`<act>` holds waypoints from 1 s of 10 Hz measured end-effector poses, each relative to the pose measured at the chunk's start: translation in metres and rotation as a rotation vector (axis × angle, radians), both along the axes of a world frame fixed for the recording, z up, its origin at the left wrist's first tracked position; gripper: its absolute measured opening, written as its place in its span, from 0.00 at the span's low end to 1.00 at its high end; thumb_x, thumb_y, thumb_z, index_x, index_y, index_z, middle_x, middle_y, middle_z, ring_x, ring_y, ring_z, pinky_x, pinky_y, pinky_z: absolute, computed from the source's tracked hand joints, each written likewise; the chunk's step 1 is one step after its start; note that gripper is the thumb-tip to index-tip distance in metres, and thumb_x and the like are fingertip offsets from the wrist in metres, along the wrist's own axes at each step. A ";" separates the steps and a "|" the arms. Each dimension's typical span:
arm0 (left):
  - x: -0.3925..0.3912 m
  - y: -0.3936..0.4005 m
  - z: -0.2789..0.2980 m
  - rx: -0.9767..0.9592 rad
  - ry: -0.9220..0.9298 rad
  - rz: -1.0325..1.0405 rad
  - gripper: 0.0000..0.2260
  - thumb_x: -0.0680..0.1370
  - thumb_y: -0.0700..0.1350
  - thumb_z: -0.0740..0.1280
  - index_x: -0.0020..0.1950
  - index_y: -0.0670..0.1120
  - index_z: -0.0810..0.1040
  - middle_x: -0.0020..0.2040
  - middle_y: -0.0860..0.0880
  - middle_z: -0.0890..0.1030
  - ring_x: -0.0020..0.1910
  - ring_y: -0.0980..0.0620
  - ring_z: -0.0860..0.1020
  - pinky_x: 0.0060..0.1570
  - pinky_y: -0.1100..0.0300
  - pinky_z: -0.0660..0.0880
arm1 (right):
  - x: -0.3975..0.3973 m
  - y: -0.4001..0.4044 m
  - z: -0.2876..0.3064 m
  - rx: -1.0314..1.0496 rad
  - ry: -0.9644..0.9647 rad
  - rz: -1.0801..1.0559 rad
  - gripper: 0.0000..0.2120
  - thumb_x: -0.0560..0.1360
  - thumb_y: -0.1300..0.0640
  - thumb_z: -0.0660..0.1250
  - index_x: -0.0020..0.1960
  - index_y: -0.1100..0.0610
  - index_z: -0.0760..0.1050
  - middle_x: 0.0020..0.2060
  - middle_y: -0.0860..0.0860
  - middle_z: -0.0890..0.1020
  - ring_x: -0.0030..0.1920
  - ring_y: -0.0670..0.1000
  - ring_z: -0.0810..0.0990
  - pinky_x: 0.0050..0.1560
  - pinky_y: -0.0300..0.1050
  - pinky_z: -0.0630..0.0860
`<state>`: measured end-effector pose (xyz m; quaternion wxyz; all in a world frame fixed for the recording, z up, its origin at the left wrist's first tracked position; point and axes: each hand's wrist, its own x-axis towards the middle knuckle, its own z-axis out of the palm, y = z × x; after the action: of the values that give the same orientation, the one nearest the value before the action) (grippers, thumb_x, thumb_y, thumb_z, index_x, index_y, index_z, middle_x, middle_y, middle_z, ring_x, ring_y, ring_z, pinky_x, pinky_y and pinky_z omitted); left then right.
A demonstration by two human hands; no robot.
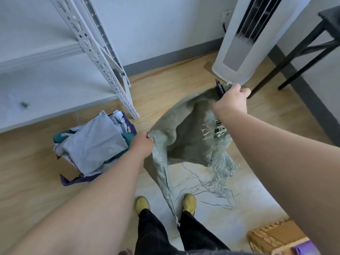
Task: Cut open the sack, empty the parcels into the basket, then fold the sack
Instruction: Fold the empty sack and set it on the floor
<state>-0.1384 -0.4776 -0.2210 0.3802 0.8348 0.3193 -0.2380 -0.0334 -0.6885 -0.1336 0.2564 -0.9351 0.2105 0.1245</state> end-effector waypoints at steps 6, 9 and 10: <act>0.068 -0.035 0.053 -0.697 -0.381 0.573 0.13 0.80 0.37 0.62 0.65 0.42 0.72 0.62 0.40 0.78 0.56 0.47 0.80 0.54 0.56 0.78 | -0.047 0.013 -0.024 0.208 0.428 0.198 0.20 0.70 0.51 0.74 0.55 0.60 0.72 0.41 0.53 0.77 0.40 0.53 0.77 0.38 0.43 0.72; -0.009 -0.072 0.047 -0.338 -0.377 -0.049 0.43 0.66 0.61 0.75 0.74 0.52 0.59 0.71 0.54 0.67 0.69 0.55 0.66 0.69 0.52 0.63 | -0.008 0.024 -0.017 0.857 0.276 -0.494 0.03 0.77 0.59 0.63 0.46 0.58 0.70 0.33 0.52 0.77 0.32 0.49 0.78 0.37 0.39 0.77; -0.037 -0.082 0.027 -0.171 -0.320 -0.181 0.54 0.60 0.63 0.78 0.77 0.55 0.50 0.76 0.52 0.56 0.75 0.52 0.56 0.74 0.47 0.57 | 0.000 0.021 -0.023 0.978 0.180 -0.570 0.13 0.80 0.63 0.55 0.37 0.57 0.63 0.13 0.47 0.71 0.14 0.43 0.70 0.20 0.29 0.68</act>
<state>-0.1756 -0.5599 -0.1936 0.4727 0.8519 0.1572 -0.1617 -0.0331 -0.6671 -0.1567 0.6637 -0.5997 0.3933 0.2125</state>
